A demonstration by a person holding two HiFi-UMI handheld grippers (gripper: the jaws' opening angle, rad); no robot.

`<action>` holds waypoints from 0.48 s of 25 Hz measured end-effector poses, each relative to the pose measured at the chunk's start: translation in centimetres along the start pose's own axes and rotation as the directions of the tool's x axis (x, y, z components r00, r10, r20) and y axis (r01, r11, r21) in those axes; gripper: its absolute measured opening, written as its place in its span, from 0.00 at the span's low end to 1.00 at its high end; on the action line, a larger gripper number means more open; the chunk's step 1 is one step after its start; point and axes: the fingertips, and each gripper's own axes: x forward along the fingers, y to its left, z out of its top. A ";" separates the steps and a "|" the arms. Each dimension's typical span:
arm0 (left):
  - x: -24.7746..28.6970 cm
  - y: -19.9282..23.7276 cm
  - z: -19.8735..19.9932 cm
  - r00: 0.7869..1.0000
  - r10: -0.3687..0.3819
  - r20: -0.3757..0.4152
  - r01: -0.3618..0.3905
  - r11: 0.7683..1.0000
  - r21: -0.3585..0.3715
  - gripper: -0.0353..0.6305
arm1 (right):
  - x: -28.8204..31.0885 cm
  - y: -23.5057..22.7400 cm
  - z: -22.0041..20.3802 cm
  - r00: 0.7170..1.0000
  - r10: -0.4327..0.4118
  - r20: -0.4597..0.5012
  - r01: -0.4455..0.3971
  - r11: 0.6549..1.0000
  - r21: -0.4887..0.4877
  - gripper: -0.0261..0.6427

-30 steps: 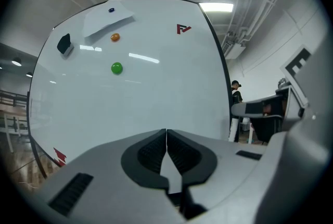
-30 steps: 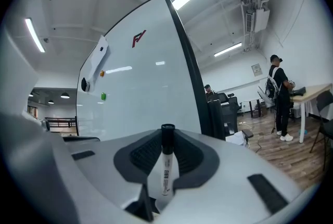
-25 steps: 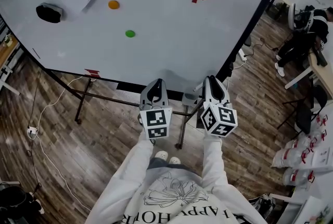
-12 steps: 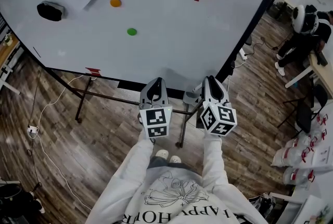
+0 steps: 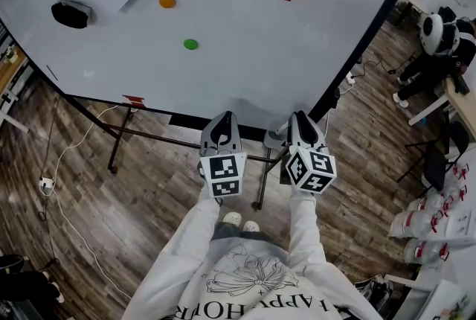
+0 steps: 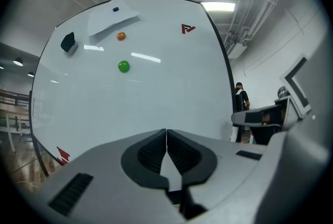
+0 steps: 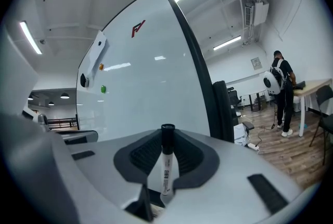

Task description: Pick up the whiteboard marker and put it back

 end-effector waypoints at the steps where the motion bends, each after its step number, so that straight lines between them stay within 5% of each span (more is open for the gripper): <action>1: 0.1 0.1 -0.2 1.000 -0.002 -0.003 0.002 1.000 0.000 0.06 | 0.2 -0.1 -0.3 1.000 -0.002 -0.005 0.002 1.000 0.001 0.14; 12: 1.5 0.1 -2.1 0.999 -0.022 -0.040 0.021 1.000 -0.018 0.06 | 1.9 -1.6 -4.0 0.996 -0.039 -0.075 0.041 0.999 0.022 0.14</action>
